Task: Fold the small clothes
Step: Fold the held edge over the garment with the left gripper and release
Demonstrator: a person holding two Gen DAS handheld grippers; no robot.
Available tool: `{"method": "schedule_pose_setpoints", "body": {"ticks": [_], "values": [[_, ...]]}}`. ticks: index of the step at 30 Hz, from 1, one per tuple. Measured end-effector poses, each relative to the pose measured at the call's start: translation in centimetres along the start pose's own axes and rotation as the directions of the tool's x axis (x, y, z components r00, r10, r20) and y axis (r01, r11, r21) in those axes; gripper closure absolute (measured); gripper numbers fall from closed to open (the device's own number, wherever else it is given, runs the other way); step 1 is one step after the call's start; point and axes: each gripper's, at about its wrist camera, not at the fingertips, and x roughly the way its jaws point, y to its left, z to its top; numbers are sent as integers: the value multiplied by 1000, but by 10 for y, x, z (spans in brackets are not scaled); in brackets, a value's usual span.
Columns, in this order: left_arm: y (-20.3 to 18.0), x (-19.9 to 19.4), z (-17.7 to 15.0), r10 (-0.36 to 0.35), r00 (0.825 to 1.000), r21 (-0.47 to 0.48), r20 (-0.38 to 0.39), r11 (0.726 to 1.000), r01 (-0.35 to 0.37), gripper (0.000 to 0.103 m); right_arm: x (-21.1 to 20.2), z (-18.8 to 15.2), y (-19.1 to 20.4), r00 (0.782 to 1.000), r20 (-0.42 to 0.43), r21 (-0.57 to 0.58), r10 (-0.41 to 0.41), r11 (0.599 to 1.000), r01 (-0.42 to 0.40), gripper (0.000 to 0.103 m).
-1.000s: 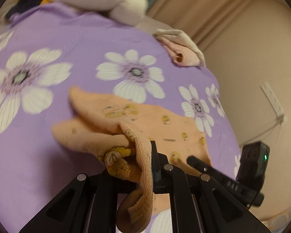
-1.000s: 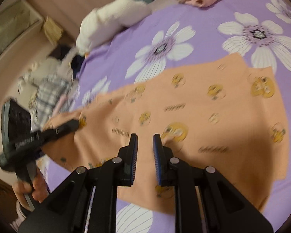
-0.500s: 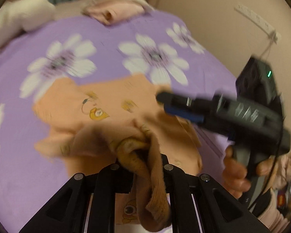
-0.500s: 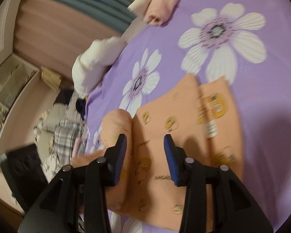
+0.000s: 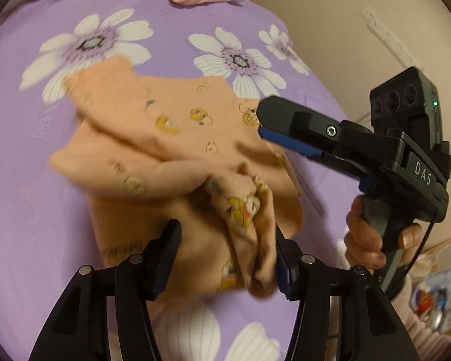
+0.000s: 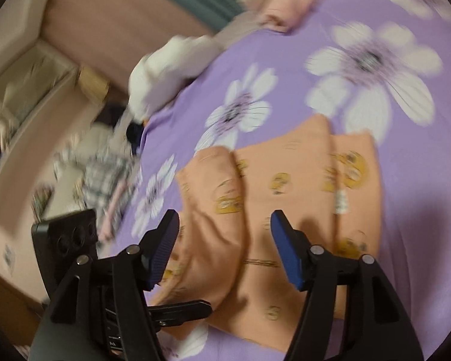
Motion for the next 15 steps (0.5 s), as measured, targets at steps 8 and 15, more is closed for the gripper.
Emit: {"method": "schedule_pose_setpoints", "body": {"ticks": [8,15], "values": [[31,-36,-39,-23,997,-117,78,993,32,48,27,-1,69,982,-82,-417,-168,901,119,37],[63,-56,-63,-37,992,-220,118,974,63,48,75,-25,106,938,-147,-692,-315,710,130,28]]}}
